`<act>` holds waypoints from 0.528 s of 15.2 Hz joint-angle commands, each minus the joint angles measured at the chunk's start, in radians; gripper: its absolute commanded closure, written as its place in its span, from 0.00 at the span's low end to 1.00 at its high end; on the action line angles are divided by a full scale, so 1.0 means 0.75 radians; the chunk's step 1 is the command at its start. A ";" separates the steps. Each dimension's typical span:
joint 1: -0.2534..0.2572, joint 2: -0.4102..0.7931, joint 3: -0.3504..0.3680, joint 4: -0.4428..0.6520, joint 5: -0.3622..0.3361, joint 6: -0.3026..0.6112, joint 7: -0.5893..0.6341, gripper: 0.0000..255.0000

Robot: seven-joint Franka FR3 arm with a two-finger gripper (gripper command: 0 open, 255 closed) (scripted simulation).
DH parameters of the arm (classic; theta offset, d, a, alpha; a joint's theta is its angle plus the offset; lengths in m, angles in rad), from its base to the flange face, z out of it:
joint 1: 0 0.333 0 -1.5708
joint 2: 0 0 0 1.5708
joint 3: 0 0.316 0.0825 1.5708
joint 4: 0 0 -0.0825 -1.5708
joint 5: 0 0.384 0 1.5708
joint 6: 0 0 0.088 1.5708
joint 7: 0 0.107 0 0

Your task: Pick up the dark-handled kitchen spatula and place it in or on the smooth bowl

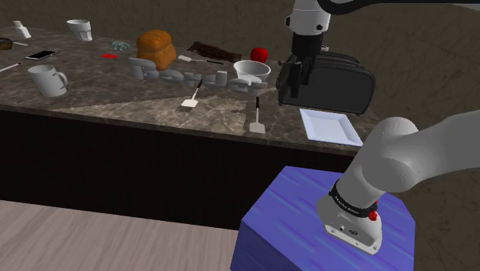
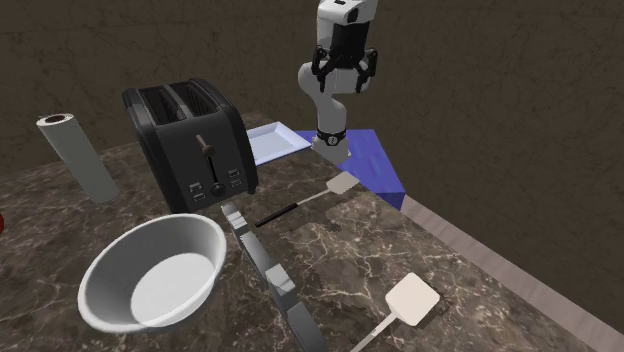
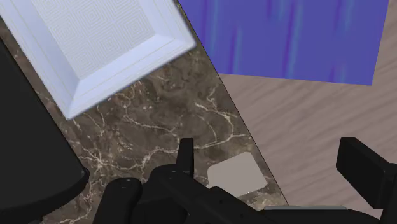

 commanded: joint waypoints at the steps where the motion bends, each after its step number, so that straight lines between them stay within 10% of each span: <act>1: 0.000 0.000 0.000 0.000 0.000 0.000 0.000 0.00; 8: -0.136 0.237 0.063 -0.065 0.068 0.388 0.440 0.00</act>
